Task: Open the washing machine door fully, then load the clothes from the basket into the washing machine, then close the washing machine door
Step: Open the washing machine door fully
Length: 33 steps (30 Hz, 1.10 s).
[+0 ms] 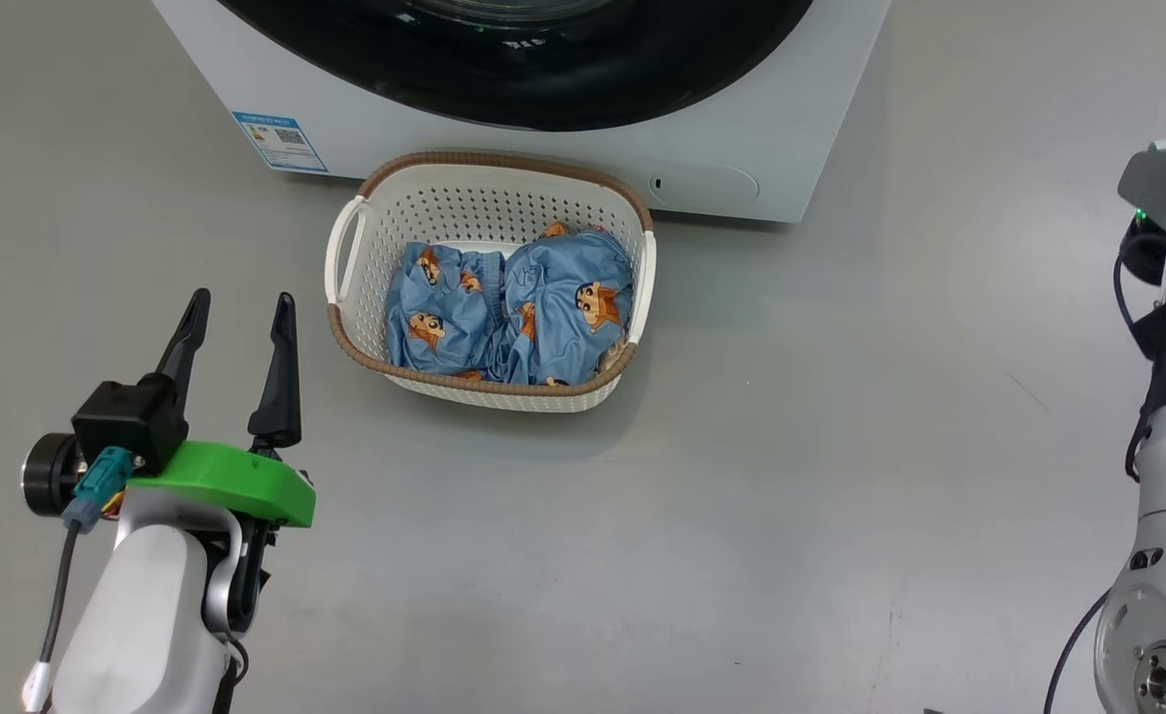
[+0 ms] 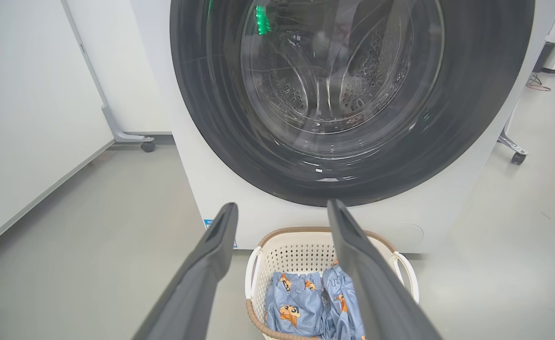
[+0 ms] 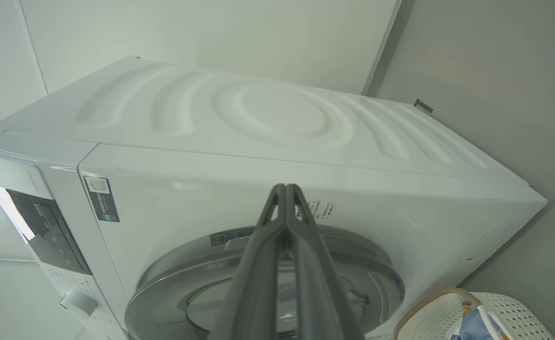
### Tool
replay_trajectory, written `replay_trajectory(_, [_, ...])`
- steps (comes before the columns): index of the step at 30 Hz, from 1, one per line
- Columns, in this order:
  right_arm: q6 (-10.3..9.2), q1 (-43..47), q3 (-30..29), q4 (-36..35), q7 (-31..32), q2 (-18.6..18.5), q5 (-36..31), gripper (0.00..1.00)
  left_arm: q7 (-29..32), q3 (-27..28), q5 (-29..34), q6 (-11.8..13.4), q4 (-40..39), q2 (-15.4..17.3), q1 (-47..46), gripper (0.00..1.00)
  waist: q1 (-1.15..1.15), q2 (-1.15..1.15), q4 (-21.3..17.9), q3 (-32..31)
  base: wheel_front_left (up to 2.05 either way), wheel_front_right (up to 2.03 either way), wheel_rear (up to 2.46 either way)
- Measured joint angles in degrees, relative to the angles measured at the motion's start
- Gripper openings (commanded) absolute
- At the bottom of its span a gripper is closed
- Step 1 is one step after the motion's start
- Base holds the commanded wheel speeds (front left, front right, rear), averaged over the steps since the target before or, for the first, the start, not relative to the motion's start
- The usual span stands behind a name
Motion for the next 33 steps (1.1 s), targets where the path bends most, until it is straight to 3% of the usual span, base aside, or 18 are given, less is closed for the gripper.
replay_trajectory(4, [-2.05, -3.0, 0.9, -0.5, 3.2, -1.0, 0.2, 0.00, 0.0, -0.1, 0.0, 0.0, 0.0, -0.4, -0.4, 1.00, 0.00, 0.00, 0.5, 0.6, 0.00, 0.00, 0.00])
replay_trajectory(12, [-4.13, -8.8, 2.9, -2.4, 9.8, -1.8, 2.2, 0.00, 0.0, -0.5, -0.1, 0.0, -0.1, -1.4, -1.4, 1.00, 0.00, 0.00, 1.5, 2.5, 0.00, 0.00, 0.00])
replay_trajectory(33, [-5.26, -15.5, 5.1, -4.5, 14.6, -3.8, 1.6, 0.00, 0.0, -1.5, -0.3, 0.0, -2.0, -3.1, -6.7, 1.00, 0.00, 0.00, 5.9, 10.3, 0.00, 0.00, 0.00])
